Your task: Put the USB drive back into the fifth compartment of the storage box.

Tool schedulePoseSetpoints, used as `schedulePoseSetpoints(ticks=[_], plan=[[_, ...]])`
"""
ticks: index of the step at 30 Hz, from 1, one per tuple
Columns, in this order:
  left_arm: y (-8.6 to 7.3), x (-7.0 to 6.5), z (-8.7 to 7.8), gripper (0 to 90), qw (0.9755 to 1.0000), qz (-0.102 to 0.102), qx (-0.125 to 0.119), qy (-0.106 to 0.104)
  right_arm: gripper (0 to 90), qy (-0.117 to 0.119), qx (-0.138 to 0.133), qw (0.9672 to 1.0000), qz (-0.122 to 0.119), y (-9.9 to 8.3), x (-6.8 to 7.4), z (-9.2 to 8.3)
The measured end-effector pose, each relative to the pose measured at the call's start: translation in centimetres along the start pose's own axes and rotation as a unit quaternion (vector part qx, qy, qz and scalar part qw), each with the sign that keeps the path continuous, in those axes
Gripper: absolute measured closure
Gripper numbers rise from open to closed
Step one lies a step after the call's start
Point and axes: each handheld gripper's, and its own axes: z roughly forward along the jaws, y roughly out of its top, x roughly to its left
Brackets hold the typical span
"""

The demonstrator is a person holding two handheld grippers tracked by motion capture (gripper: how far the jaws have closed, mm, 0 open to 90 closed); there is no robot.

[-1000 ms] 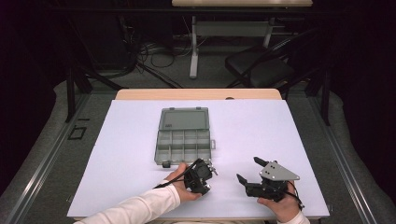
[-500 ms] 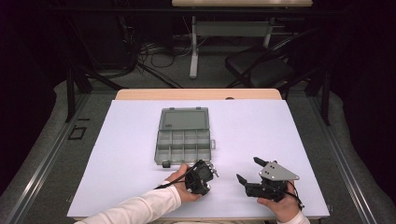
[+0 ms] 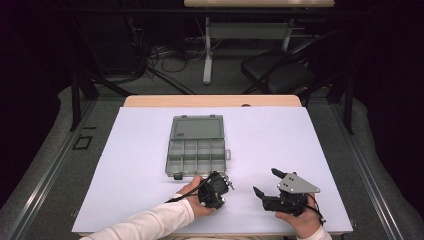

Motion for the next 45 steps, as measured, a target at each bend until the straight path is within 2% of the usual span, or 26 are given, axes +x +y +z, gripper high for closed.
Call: schedulePoseSetpoints(ticks=[10,18,26,40,45], plan=[[0.1,0.1,-0.1,79.0,1.0,-0.003,0.005,-0.001,16.3,0.0,0.001,1.0,0.0,0.0,0.0,0.0],[0.1,0.5,-0.7,79.0,1.0,-0.009,0.0,-0.004,16.3,0.001,0.002,1.0,-0.001,0.0,0.0,0.0],[0.1,0.6,-1.0,79.1,1.0,-0.006,0.003,-0.003,16.3,0.001,0.001,1.0,-0.001,0.0,0.0,0.1],[0.1,1.1,-2.8,79.1,0.9999,-0.008,-0.013,0.003,16.3,0.002,0.004,1.0,0.001,-0.1,-0.1,0.2],[-0.1,1.5,-3.2,79.1,0.9998,-0.011,-0.019,-0.002,16.3,0.0,0.005,1.0,0.004,-0.2,-0.1,0.1]])
